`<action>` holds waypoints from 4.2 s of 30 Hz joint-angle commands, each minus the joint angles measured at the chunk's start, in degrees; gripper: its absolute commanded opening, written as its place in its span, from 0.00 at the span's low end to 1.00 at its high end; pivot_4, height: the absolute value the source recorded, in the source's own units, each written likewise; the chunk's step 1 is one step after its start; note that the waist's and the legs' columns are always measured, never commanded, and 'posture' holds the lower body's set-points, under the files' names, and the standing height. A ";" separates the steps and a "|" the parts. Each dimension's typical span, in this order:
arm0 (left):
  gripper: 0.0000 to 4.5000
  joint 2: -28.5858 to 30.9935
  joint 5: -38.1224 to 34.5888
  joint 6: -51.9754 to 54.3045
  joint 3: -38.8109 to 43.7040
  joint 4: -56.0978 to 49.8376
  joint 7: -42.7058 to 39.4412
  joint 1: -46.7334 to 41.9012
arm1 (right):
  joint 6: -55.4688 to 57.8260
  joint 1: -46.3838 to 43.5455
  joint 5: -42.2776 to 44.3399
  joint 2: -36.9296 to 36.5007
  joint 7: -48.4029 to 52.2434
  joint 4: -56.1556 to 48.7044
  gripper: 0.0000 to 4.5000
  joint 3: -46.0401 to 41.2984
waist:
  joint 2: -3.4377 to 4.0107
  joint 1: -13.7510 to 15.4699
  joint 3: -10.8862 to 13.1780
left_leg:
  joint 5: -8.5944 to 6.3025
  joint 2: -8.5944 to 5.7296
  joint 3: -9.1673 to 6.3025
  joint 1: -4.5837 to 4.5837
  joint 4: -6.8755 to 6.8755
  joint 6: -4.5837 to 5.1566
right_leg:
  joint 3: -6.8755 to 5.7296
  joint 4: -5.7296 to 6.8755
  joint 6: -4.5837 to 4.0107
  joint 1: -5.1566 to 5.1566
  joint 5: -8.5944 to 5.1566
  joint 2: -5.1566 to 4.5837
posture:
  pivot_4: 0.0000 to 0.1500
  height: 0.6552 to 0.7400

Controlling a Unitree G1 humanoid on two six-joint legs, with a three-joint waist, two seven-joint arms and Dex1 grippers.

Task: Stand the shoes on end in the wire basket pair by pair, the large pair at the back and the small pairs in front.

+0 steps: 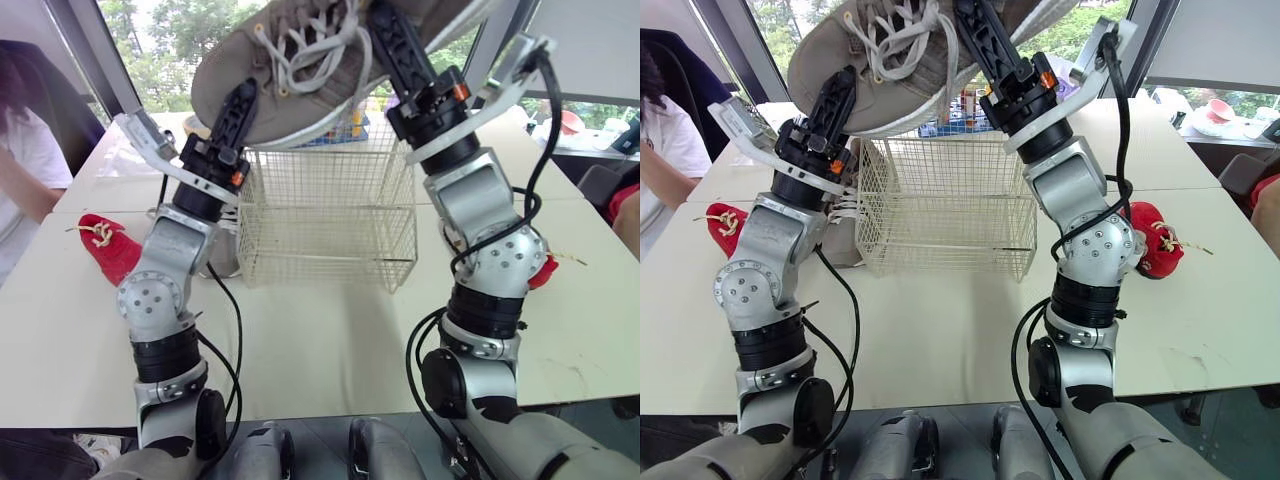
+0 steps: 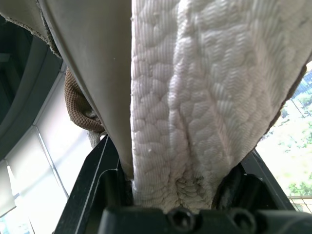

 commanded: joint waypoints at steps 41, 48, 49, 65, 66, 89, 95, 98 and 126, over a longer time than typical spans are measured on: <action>1.00 29.52 14.42 6.09 -0.92 -25.89 2.68 28.96 | -39.50 -42.21 -54.84 -29.72 66.49 85.27 0.60 14.91 | 0.11 -0.08 0.08 | 0.14 0.08 0.22 -0.10 -0.14 -0.30 | 0.18 -0.07 -0.05 -0.30 0.00 -0.04 | 1.00 1.00; 1.00 28.05 15.65 6.02 -1.35 -27.02 3.39 29.98 | -39.62 -42.46 -58.11 -30.10 65.54 86.66 0.99 13.28 | 0.13 -0.20 0.09 | 0.16 0.09 0.25 -0.12 -0.15 -0.34 | 0.19 -0.05 -0.05 -0.36 0.00 -0.04 | 1.00 1.00; 1.00 28.06 15.60 5.98 -1.10 -26.98 3.36 30.22 | -39.09 -42.68 -58.08 -30.47 66.27 86.61 0.99 12.88 | 0.12 -0.20 0.09 | 0.16 0.09 0.24 -0.10 -0.15 -0.34 | 0.19 -0.04 -0.05 -0.34 0.00 -0.04 | 1.00 1.00; 1.00 37.07 14.34 8.73 4.66 -14.46 -5.57 25.39 | -39.56 -38.47 -58.02 -40.13 71.69 81.82 0.99 9.68 | 0.12 -0.22 0.08 | 0.16 0.09 0.23 -0.07 -0.14 -0.35 | 0.17 -0.01 -0.05 -0.33 0.00 -0.01 | 1.00 1.00; 1.00 38.24 14.58 9.30 4.96 -11.80 -5.88 23.36 | -39.52 -37.98 -58.11 -40.95 71.65 81.33 0.99 9.56 | 0.13 -0.22 0.08 | 0.16 0.08 0.22 -0.08 -0.14 -0.35 | 0.16 -0.01 -0.05 -0.32 0.00 0.00 | 1.00 1.00; 1.00 33.56 67.25 -0.61 -29.48 77.90 -37.56 -39.18 | 14.38 8.74 -23.67 -45.41 53.73 -17.82 0.99 6.15 | -0.11 0.21 0.08 | 0.22 0.04 0.47 -0.13 -0.08 -0.44 | 0.11 0.10 -0.02 -0.43 0.00 0.11 | 1.00 1.00; 1.00 26.32 72.76 -4.76 -26.93 87.88 -33.62 -41.03 | 17.53 12.35 -20.94 -44.28 44.86 -23.53 0.99 6.31 | -0.17 1.05 0.08 | -0.03 0.00 0.37 -0.17 0.03 0.01 | 0.13 0.09 -0.01 -0.42 0.01 -0.03 | 1.00 1.00; 0.70 24.35 74.85 -5.92 -26.16 89.43 -33.11 -40.70 | 17.08 13.52 -21.22 -45.23 42.91 -23.40 1.00 6.11 | -0.22 1.39 0.05 | -0.06 0.00 0.37 -0.16 0.07 0.06 | 0.12 0.11 -0.01 -0.39 0.01 -0.03 | 1.00 1.00; 0.04 19.32 65.62 -35.93 -2.59 52.36 -18.78 -51.08 | 16.42 5.57 -9.74 -46.52 33.89 -14.85 1.00 -1.02 | -0.81 2.28 0.35 | -0.08 -0.02 0.32 -0.73 0.55 0.12 | -0.09 -0.05 0.37 -0.38 0.22 -0.23 | 1.00 1.00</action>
